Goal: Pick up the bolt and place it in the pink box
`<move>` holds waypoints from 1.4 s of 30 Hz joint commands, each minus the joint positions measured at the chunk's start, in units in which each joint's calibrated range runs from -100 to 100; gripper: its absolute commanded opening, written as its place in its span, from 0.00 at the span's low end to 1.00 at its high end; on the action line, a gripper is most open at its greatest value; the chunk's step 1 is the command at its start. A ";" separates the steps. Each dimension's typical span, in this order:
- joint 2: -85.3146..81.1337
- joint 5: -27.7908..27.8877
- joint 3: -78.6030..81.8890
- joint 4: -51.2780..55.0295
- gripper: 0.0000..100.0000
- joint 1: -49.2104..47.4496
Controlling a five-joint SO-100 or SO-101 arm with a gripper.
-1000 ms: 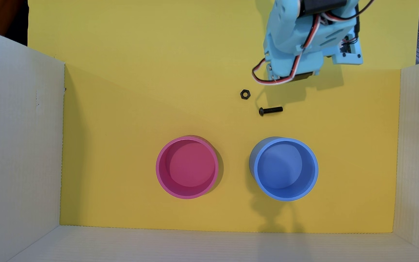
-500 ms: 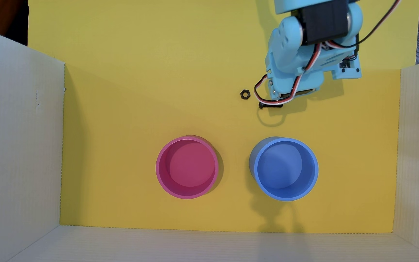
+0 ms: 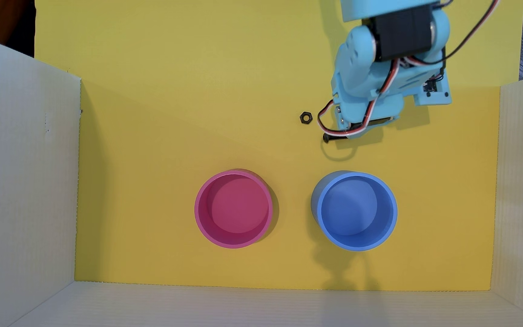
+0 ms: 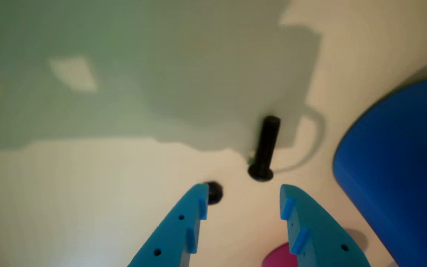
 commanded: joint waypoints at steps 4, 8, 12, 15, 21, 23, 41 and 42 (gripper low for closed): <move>4.25 -0.19 -4.63 -0.84 0.14 0.27; 6.10 -0.19 -5.62 -1.27 0.14 0.34; 7.62 -0.19 -5.71 -2.73 0.14 0.42; 9.22 -0.19 -5.71 -3.93 0.14 0.42; 13.17 -0.19 -6.34 -5.90 0.14 0.42; 14.52 -0.19 -6.53 -5.99 0.14 0.42; 6.95 0.33 -9.87 -2.13 0.01 6.23; 4.17 0.33 -10.05 -0.84 0.01 7.26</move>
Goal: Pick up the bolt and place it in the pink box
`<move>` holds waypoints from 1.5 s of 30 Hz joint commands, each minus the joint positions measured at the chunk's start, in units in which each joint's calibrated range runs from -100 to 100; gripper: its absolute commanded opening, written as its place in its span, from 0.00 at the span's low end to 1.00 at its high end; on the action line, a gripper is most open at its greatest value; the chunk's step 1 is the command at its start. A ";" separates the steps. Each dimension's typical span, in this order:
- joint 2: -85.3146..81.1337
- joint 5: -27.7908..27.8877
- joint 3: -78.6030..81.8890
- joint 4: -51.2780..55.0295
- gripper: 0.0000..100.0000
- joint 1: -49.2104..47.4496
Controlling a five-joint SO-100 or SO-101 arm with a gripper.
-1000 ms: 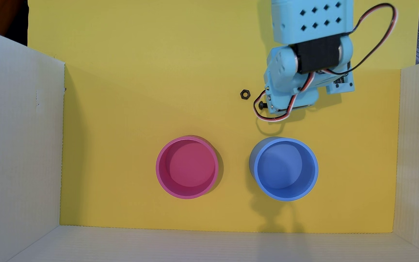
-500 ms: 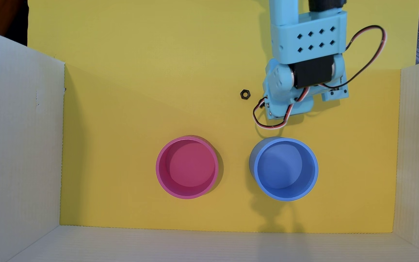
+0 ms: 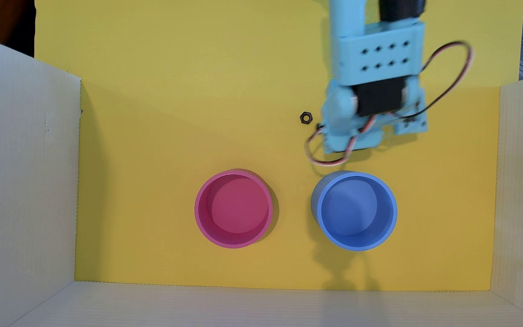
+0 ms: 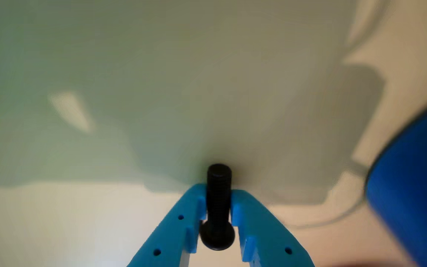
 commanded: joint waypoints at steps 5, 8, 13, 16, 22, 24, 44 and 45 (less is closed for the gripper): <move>-20.16 0.23 -3.03 4.99 0.01 6.27; -23.86 -0.19 -5.02 4.99 0.01 8.48; -20.58 -0.19 -10.99 4.90 0.01 10.83; -15.61 -0.24 -17.05 4.90 0.01 12.60; -4.50 -0.24 -28.53 5.25 0.01 15.47; -1.64 -0.24 -30.80 5.25 0.01 16.06; 7.45 -0.19 -34.96 5.25 0.14 15.99; 7.37 -0.19 -34.87 5.59 0.08 15.91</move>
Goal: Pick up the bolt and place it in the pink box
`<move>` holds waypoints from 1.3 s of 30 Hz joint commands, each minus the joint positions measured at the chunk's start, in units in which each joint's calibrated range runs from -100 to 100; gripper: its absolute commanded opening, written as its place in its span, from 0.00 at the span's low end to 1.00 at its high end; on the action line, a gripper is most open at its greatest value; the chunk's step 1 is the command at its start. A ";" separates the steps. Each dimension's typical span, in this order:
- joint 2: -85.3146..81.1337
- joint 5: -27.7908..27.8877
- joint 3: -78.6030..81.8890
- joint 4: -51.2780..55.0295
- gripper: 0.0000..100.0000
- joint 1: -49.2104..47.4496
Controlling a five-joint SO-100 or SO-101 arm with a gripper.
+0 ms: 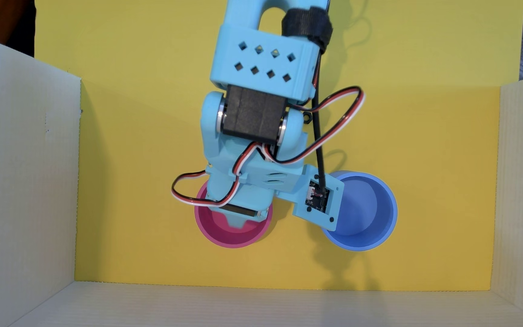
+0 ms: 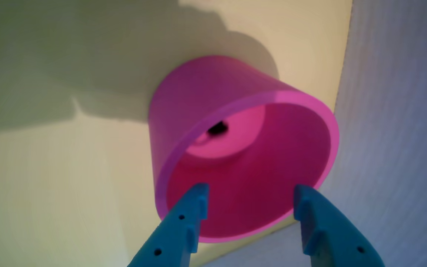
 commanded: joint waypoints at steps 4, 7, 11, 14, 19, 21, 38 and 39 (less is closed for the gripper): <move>-1.36 -0.24 -1.98 5.94 0.01 -0.42; -4.89 -0.24 1.36 8.77 0.02 -0.50; -16.43 0.23 14.93 5.25 0.01 0.02; -27.62 0.23 28.50 -0.84 0.01 -0.72; -47.32 -0.24 49.30 -8.30 0.01 -3.37; -55.15 -0.29 55.73 -10.62 0.01 -4.10; -111.46 -1.49 90.01 -16.45 0.01 -10.87; -113.14 -2.07 90.73 -15.25 0.01 -11.61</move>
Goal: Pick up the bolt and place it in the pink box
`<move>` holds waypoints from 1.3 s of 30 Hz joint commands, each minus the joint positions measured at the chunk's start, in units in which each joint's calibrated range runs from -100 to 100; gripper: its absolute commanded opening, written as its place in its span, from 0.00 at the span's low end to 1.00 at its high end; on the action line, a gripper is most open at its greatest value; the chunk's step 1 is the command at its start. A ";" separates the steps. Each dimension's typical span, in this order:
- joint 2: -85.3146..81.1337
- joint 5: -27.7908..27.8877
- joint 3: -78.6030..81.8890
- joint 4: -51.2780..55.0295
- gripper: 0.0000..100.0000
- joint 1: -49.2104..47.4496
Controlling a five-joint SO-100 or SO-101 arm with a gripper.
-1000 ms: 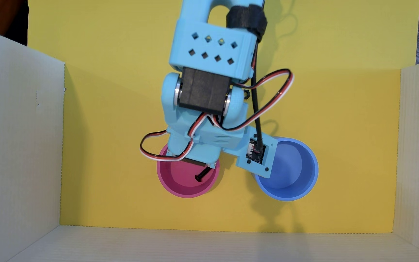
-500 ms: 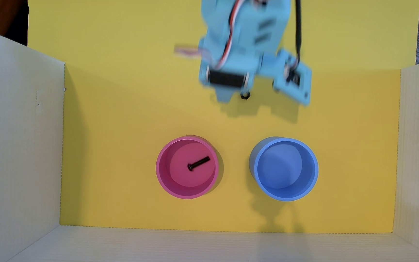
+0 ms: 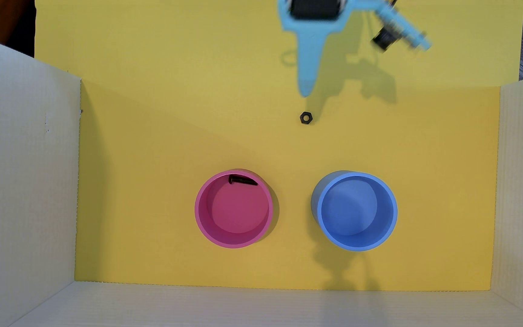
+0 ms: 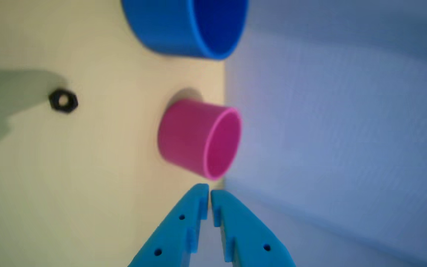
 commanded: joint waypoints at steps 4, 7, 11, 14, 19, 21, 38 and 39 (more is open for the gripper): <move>-5.86 -2.91 1.09 5.48 0.01 -3.75; -5.69 -3.69 2.18 7.46 0.01 -3.53; -5.69 -3.48 5.35 11.06 0.01 -3.68; -5.69 -3.53 9.60 13.98 0.01 -3.75; -5.69 -3.69 15.48 16.55 0.01 -3.75; -5.69 -3.69 14.93 19.04 0.01 -3.75; -5.69 -3.48 14.39 21.10 0.02 -3.02; -5.69 -3.43 14.39 21.01 0.02 -3.02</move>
